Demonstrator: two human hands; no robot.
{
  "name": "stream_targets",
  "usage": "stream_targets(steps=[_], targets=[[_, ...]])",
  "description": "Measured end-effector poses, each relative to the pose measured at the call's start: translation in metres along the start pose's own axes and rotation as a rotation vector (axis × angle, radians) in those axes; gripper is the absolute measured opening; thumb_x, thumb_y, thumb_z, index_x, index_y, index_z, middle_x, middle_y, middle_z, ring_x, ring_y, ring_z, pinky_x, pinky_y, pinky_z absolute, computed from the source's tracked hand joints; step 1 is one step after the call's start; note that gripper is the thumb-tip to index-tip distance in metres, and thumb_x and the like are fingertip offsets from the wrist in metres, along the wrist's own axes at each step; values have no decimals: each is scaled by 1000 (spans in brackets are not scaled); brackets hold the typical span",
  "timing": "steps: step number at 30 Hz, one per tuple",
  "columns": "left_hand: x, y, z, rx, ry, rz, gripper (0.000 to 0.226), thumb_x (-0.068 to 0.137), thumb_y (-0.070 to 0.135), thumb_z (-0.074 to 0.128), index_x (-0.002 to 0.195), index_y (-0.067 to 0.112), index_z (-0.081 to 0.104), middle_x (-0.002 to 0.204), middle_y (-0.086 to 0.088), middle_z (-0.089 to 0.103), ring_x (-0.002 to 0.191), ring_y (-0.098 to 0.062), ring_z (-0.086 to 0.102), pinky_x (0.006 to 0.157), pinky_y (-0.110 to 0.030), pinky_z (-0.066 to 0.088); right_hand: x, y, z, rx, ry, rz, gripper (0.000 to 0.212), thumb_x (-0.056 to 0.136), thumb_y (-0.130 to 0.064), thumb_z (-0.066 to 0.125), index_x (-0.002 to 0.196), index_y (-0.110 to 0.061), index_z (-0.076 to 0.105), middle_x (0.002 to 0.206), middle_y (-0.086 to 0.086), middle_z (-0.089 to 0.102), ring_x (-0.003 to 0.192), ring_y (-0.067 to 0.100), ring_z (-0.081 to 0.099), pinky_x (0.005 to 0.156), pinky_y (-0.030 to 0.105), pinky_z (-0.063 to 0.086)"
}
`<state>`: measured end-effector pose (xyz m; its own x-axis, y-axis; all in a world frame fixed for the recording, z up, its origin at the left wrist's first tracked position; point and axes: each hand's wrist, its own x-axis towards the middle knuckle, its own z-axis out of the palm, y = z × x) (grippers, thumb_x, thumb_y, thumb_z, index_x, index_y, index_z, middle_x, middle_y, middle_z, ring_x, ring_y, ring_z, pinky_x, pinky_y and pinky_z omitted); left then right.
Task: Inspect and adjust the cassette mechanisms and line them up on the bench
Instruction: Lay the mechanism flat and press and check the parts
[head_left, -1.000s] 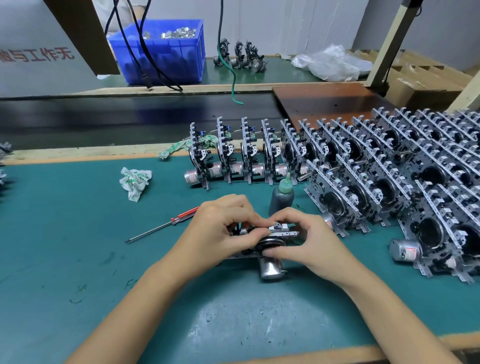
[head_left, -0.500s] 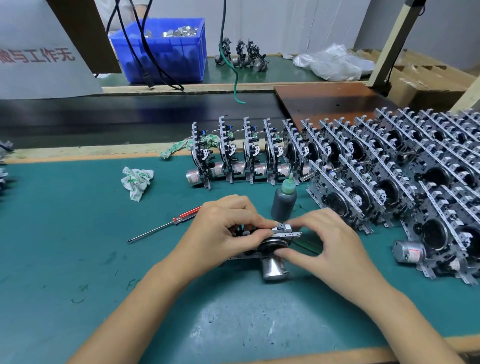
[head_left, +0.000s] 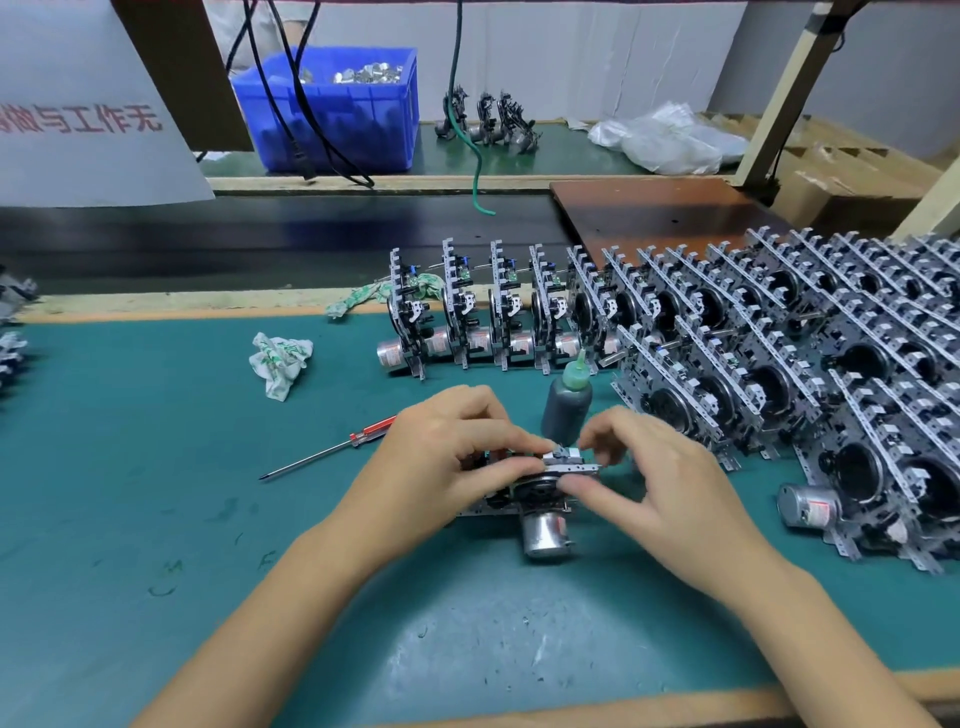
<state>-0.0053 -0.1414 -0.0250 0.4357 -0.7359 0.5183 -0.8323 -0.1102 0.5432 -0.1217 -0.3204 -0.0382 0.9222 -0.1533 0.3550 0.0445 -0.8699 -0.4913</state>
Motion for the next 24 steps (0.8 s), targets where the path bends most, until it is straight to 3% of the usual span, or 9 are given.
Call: stream_targets(steps=[3,6,9,11,15,17,19,24], targets=[[-15,8,2,340,170,89,23,88,33,60,100,20,74,88,1,61,79,-15,50,74,-26,36,14,-9,-5,-34,-43,-112,28,84,-58,46,79,-31,39,62,-16,40,59,9,41,54,24,36],[-40,17,5,416,336,113,11,92,31,60,95,23,68,90,5,56,77,-16,49,75,-24,35,28,-16,-8,-179,-109,-241,30,88,-54,41,75,-27,34,58,-12,30,54,9,29,48,28,32],[-64,23,11,397,235,54,30,96,38,51,79,18,67,73,4,58,62,-16,53,56,-29,44,32,-20,-7,-186,-140,-298,30,91,-46,38,70,-26,31,57,-12,29,52,12,28,47,28,32],[-73,26,17,368,124,-94,46,95,49,41,76,18,69,68,7,57,58,-12,55,49,-28,47,29,-26,-1,-124,-133,-260,31,91,-44,40,68,-26,30,53,-10,28,49,16,29,45,33,35],[-68,27,24,253,-43,-410,59,81,71,37,100,22,65,84,12,60,73,-6,56,68,-19,43,22,-38,16,-21,-54,-86,35,88,-42,47,62,-26,29,46,-8,33,48,26,40,50,39,39],[-62,23,30,228,-63,-478,56,78,71,42,112,28,55,96,14,55,89,-6,53,79,-18,36,22,-46,22,-1,-17,-33,39,87,-44,46,58,-27,26,44,-8,31,48,23,37,51,39,36],[-58,17,36,242,-53,-489,42,83,61,48,108,27,50,98,13,51,95,-8,50,79,-20,33,23,-53,28,-2,21,-9,40,86,-43,50,57,-26,28,43,-7,28,49,19,30,53,40,35],[-56,9,14,272,-24,-459,18,85,38,56,97,25,54,85,16,47,86,-11,52,65,-22,27,32,-76,34,26,115,-36,38,86,-34,56,60,-21,32,40,-9,21,57,17,28,50,33,29]])
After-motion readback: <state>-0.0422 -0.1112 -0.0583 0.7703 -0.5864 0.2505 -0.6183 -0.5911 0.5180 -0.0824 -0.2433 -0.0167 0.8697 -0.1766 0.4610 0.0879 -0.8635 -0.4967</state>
